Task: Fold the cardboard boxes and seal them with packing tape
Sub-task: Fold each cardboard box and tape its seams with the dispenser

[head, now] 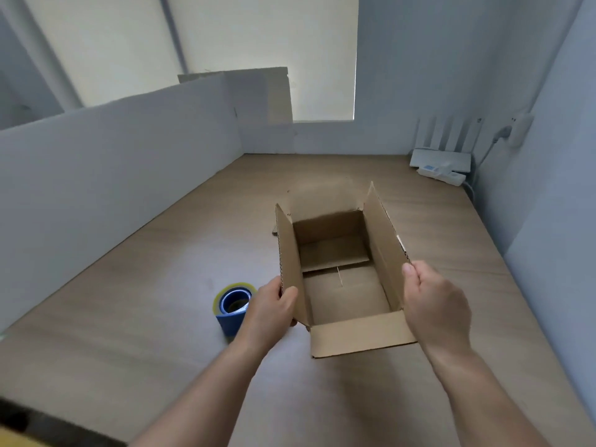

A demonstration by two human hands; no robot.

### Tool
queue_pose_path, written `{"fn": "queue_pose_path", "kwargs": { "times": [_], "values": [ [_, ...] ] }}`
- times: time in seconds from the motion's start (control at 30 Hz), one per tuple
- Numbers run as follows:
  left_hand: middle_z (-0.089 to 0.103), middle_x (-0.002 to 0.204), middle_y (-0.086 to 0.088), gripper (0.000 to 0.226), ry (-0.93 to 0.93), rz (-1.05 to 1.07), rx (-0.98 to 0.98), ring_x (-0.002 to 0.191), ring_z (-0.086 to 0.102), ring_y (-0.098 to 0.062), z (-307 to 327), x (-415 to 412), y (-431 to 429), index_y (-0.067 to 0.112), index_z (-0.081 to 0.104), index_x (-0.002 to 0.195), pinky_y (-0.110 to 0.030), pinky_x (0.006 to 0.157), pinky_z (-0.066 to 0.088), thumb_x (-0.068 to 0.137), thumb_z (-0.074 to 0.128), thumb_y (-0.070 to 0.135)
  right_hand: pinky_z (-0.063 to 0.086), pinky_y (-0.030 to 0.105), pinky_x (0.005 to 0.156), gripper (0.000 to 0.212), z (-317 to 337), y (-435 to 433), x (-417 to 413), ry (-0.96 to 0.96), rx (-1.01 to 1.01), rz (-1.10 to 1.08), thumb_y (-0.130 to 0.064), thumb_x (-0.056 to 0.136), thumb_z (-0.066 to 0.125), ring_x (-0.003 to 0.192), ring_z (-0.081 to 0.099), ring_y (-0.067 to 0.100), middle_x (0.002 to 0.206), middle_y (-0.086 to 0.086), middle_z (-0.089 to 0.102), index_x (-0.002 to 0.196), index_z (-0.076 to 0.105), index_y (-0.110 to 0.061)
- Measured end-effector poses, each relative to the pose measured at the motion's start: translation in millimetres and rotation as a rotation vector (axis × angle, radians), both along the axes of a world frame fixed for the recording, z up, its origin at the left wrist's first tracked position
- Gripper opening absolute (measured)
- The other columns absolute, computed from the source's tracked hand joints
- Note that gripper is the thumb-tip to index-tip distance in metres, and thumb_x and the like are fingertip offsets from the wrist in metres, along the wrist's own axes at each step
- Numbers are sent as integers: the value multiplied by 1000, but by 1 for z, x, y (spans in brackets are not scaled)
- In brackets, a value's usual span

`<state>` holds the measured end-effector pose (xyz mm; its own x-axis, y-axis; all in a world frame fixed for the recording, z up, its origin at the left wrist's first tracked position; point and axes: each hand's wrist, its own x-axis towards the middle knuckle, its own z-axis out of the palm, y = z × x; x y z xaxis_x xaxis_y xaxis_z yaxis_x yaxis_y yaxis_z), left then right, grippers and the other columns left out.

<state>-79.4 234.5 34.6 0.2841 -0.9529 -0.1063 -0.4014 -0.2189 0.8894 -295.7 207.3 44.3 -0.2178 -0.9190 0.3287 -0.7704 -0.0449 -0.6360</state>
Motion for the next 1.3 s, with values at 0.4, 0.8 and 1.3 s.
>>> {"fn": "queue_pose_path", "kwargs": {
  "times": [0.4,0.8,1.3],
  "values": [
    [43,63,-2,30,-225,370,-60,60,41,-19,27,134,109,4,41,69,-39,59,47,95,45,19,38,40,58,25,21,40,156,-29,-73,464,-20,97,47,60,47,34,59,9,54,80,58,-5],
    [51,69,2,15,-343,800,49,59,49,-14,4,258,275,21,36,94,-25,47,33,101,39,33,30,34,54,24,-6,134,337,35,12,895,-18,98,48,57,45,26,56,-1,47,74,49,-16],
    [48,63,5,17,-526,971,116,59,51,-20,-14,355,372,20,35,95,-27,44,29,102,31,35,38,36,69,26,-14,198,498,167,22,1195,-24,101,38,81,53,34,86,11,63,105,59,-10]
  ]
}}
